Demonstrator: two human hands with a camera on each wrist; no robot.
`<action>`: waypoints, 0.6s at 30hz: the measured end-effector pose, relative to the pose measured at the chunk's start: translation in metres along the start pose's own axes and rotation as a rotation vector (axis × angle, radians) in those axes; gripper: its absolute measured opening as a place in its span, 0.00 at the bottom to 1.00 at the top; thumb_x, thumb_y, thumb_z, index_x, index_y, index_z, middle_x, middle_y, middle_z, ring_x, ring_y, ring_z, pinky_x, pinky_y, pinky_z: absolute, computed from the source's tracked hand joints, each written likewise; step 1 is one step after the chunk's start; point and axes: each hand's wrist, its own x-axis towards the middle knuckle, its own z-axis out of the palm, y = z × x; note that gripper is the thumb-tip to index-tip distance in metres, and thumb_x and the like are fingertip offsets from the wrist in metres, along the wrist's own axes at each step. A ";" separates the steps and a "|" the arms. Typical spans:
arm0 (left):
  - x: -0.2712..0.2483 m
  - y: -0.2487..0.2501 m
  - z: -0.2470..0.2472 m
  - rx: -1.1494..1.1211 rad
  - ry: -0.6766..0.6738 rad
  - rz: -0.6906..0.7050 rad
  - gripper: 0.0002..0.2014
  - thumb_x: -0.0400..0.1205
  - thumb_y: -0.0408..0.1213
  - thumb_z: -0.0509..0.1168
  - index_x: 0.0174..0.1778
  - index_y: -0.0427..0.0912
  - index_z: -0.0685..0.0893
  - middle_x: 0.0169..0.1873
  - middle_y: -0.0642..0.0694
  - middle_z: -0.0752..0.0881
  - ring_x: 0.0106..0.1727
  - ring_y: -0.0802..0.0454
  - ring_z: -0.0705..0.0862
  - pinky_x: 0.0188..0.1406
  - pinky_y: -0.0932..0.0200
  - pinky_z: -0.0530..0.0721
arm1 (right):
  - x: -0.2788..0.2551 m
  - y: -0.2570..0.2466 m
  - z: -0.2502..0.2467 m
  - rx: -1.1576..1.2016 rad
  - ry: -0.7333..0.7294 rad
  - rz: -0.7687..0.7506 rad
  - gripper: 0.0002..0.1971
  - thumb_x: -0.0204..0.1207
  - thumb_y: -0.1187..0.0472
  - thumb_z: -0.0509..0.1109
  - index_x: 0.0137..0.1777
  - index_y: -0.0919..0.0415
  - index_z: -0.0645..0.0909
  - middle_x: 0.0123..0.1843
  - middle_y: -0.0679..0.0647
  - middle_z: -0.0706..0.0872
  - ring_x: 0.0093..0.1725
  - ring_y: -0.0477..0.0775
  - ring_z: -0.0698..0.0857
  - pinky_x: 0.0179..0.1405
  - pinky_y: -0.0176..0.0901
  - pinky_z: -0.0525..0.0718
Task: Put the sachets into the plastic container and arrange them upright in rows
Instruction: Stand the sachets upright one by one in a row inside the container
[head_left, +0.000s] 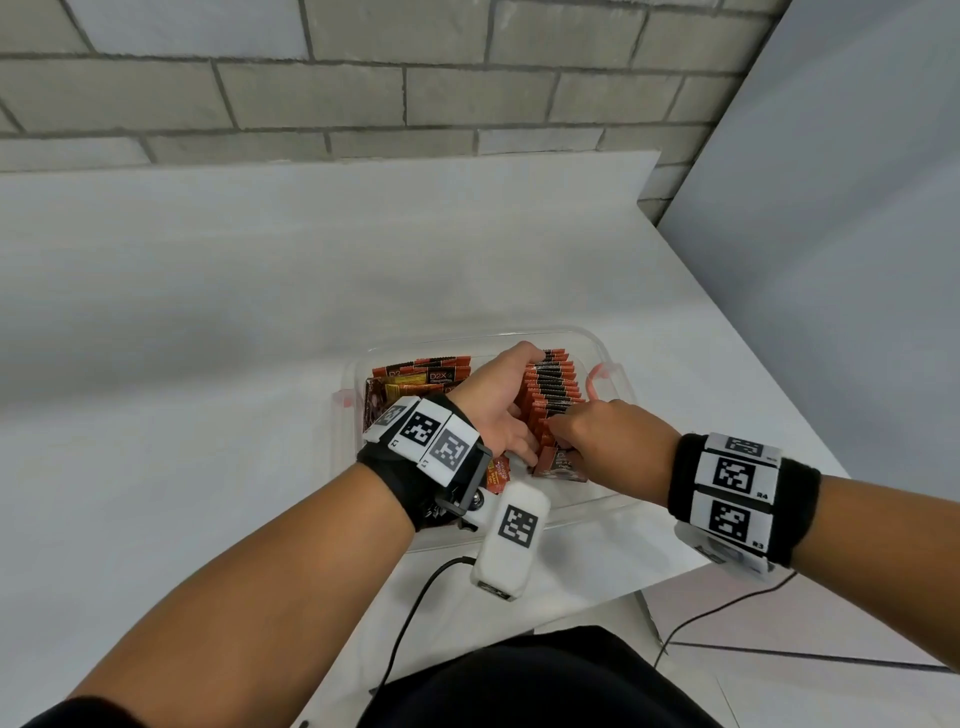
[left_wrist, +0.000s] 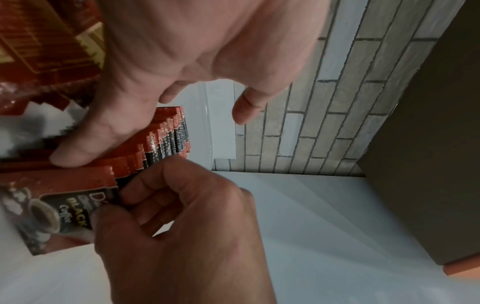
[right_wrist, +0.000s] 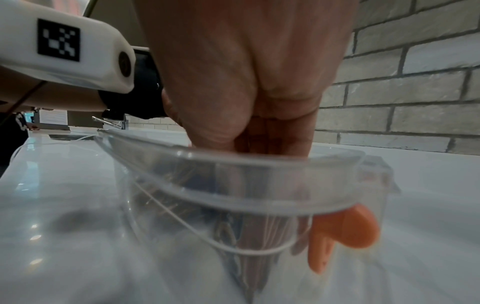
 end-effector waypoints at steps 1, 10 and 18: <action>0.001 0.000 -0.001 -0.002 -0.004 -0.008 0.13 0.85 0.47 0.56 0.40 0.42 0.70 0.47 0.33 0.76 0.66 0.19 0.74 0.69 0.25 0.68 | 0.000 0.000 0.001 -0.014 -0.009 0.008 0.08 0.81 0.64 0.59 0.56 0.60 0.77 0.54 0.56 0.83 0.47 0.60 0.84 0.36 0.43 0.71; 0.007 -0.003 -0.004 -0.012 -0.041 -0.035 0.13 0.84 0.47 0.58 0.45 0.40 0.70 0.53 0.31 0.76 0.65 0.19 0.75 0.68 0.24 0.68 | -0.003 0.001 -0.005 0.004 -0.041 0.033 0.03 0.80 0.63 0.60 0.47 0.55 0.70 0.53 0.55 0.82 0.38 0.55 0.73 0.35 0.44 0.72; 0.005 -0.004 -0.004 0.017 -0.057 -0.021 0.12 0.84 0.47 0.57 0.44 0.41 0.73 0.46 0.33 0.79 0.65 0.20 0.76 0.69 0.26 0.69 | -0.002 0.004 -0.004 0.010 -0.044 0.020 0.06 0.80 0.61 0.63 0.54 0.59 0.76 0.54 0.55 0.83 0.46 0.59 0.84 0.38 0.46 0.79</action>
